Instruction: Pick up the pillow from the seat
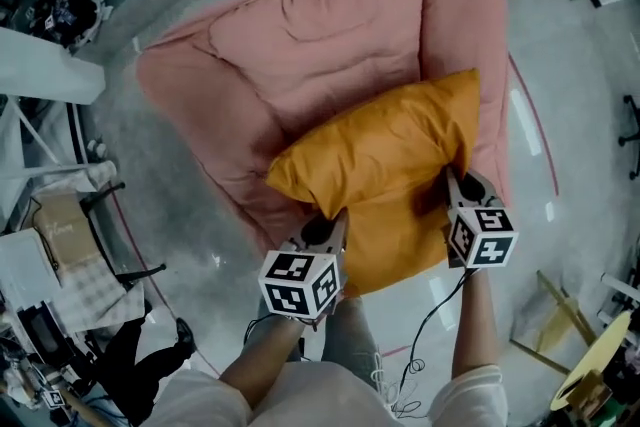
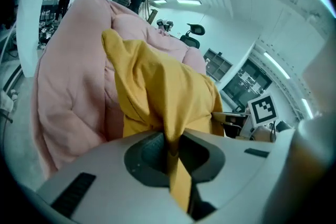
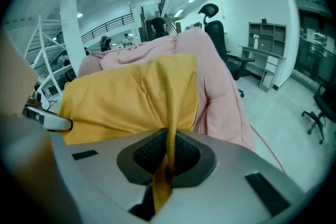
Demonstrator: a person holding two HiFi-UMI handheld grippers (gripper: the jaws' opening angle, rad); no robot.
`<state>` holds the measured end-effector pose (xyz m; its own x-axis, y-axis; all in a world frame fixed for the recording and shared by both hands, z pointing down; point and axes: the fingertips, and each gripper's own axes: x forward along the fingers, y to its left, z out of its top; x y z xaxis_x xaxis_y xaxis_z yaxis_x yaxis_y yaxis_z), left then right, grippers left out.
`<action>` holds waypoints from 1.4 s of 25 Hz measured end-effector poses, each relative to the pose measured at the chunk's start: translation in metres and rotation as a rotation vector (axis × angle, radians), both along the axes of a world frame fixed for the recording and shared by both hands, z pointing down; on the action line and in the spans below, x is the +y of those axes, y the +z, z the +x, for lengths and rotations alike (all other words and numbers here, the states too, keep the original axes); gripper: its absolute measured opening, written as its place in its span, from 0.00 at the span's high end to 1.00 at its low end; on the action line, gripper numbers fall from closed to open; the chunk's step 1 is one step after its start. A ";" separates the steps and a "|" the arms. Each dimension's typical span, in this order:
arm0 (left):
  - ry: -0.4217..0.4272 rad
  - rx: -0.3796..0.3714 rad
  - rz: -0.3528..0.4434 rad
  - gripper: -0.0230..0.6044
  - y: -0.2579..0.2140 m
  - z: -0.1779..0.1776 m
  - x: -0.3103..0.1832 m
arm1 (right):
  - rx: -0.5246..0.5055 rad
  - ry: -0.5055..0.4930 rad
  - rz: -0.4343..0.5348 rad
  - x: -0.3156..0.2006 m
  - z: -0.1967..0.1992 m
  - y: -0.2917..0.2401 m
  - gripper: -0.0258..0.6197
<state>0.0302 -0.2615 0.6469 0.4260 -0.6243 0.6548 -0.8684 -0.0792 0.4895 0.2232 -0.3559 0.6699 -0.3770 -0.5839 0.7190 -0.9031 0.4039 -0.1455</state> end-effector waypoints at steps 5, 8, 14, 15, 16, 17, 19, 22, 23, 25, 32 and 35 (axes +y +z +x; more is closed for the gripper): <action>0.099 0.018 0.067 0.91 -0.048 0.025 0.013 | -0.014 0.112 0.077 0.021 0.029 -0.048 0.91; 0.170 0.014 0.131 0.91 -0.073 0.039 0.010 | -0.025 0.188 0.132 0.029 0.049 -0.075 0.91; 0.254 0.016 0.252 0.91 -0.131 0.047 0.007 | -0.033 0.302 0.253 0.055 0.069 -0.147 0.91; 0.264 0.011 0.274 0.91 -0.142 0.047 0.004 | -0.029 0.317 0.271 0.058 0.070 -0.160 0.91; 0.276 0.004 0.298 0.91 -0.152 0.048 0.000 | -0.025 0.333 0.288 0.061 0.072 -0.171 0.91; 0.289 -0.002 0.320 0.91 -0.162 0.049 -0.003 | -0.021 0.351 0.302 0.064 0.074 -0.182 0.91; 0.316 -0.009 0.362 0.91 -0.180 0.052 -0.008 | -0.017 0.390 0.327 0.073 0.080 -0.200 0.91; 0.359 -0.022 0.418 0.91 -0.205 0.056 -0.012 | -0.023 0.452 0.361 0.091 0.084 -0.222 0.91; 0.373 -0.025 0.434 0.91 -0.212 0.056 -0.011 | -0.026 0.472 0.371 0.098 0.085 -0.227 0.91; 0.399 -0.024 0.458 0.91 -0.223 0.055 -0.010 | -0.029 0.513 0.390 0.112 0.083 -0.237 0.91; 0.474 -0.005 0.483 0.91 -0.240 0.048 0.007 | 0.005 0.620 0.401 0.162 0.070 -0.252 0.91; 0.515 0.020 0.488 0.91 -0.243 0.051 0.017 | 0.027 0.675 0.402 0.186 0.069 -0.255 0.91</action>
<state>0.0816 -0.2444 0.4040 0.7553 -0.5600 0.3405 -0.6524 -0.6920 0.3090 0.2924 -0.1701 0.4148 0.1665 -0.8977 0.4079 -0.9731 -0.2163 -0.0789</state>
